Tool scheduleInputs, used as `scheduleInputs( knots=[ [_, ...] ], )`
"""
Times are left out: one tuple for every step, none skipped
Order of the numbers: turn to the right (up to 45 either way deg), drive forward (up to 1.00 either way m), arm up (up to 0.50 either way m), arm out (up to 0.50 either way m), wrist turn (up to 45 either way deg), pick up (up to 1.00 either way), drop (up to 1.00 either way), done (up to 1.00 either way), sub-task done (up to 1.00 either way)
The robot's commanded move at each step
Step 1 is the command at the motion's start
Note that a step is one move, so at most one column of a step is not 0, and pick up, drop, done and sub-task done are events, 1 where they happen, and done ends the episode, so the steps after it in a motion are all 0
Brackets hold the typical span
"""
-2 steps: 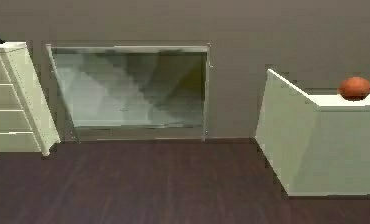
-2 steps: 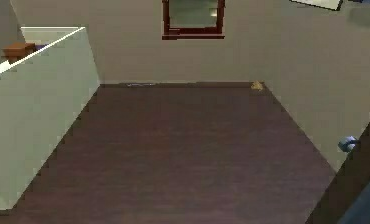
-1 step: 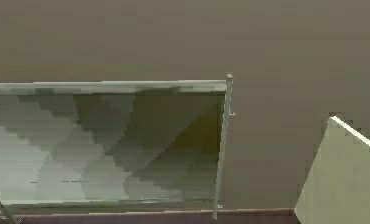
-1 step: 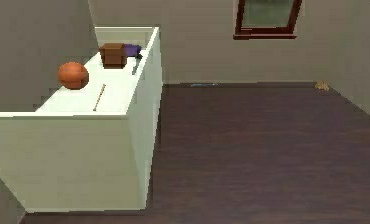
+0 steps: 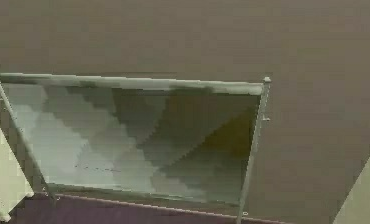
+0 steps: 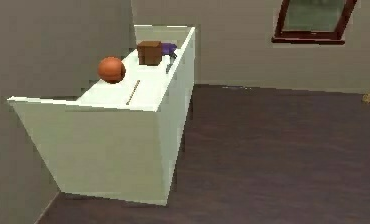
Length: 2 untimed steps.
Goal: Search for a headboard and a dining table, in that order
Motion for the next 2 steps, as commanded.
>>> scheduleInputs(
  knots=[
    [0.0, 0.2, 0.0, 0.0, 0.0, 0.0, 0.0, 0.0, 0.0],
    [-18.0, 0.0, 0.0, 0.0, 0.0, 0.0, 0.0, 0.0, 0.0]
  ],
)
